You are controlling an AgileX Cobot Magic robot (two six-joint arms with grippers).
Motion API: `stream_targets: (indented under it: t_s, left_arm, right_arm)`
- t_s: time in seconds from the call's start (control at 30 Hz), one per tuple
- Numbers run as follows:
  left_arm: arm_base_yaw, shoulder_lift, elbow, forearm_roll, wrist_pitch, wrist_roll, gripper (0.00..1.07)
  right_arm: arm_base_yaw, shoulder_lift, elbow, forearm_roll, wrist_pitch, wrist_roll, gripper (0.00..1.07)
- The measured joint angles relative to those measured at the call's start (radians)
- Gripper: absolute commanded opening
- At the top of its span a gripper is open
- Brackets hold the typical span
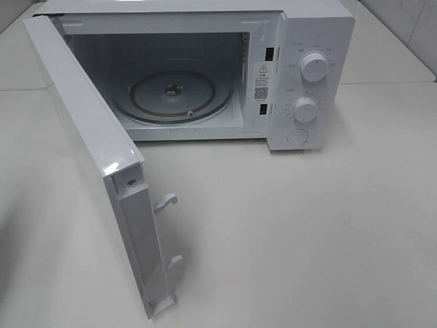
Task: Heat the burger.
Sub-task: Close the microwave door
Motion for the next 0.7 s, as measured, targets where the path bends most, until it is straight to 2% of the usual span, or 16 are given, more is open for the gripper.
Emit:
stream_targets:
  t_s: [0.17, 0.23, 0.27, 0.3, 0.33, 0.37, 0.4, 0.43, 0.47, 0.5, 0.63, 0.7]
  left_arm:
    - [0.000, 0.119, 0.000, 0.024, -0.140, -0.010, 0.00]
    - [0.000, 0.221, 0.000, 0.070, -0.272, -0.044, 0.00]
    - [0.000, 0.221, 0.000, 0.070, -0.272, -0.044, 0.00]
    - [0.000, 0.293, 0.000, 0.132, -0.367, -0.097, 0.00]
    - [0.000, 0.335, -0.001, 0.177, -0.407, -0.127, 0.00]
    - [0.000, 0.335, -0.001, 0.177, -0.407, -0.127, 0.00]
    - [0.000, 0.414, -0.002, 0.259, -0.495, -0.176, 0.00]
    - [0.000, 0.414, -0.002, 0.259, -0.495, -0.176, 0.00]
    - [0.000, 0.477, -0.002, 0.315, -0.552, -0.206, 0.00]
    - [0.000, 0.502, -0.003, 0.332, -0.577, -0.215, 0.00]
    - [0.000, 0.570, -0.006, 0.403, -0.620, -0.229, 0.00]
    - [0.000, 0.636, -0.038, 0.503, -0.632, -0.268, 0.00]
  right_arm:
    - [0.000, 0.000, 0.000, 0.000, 0.000, 0.000, 0.38]
    - [0.000, 0.000, 0.000, 0.000, 0.000, 0.000, 0.38]
    - [0.000, 0.000, 0.000, 0.000, 0.000, 0.000, 0.38]
    - [0.000, 0.000, 0.000, 0.000, 0.000, 0.000, 0.38]
    - [0.000, 0.000, 0.000, 0.000, 0.000, 0.000, 0.38]
    - [0.000, 0.000, 0.000, 0.000, 0.000, 0.000, 0.38]
    - [0.000, 0.000, 0.000, 0.000, 0.000, 0.000, 0.38]
    - [0.000, 0.000, 0.000, 0.000, 0.000, 0.000, 0.38]
    - [0.000, 0.000, 0.000, 0.000, 0.000, 0.000, 0.38]
    - [0.000, 0.000, 0.000, 0.000, 0.000, 0.000, 0.38]
    - [0.000, 0.000, 0.000, 0.000, 0.000, 0.000, 0.38]
    - [0.000, 0.000, 0.000, 0.000, 0.000, 0.000, 0.38]
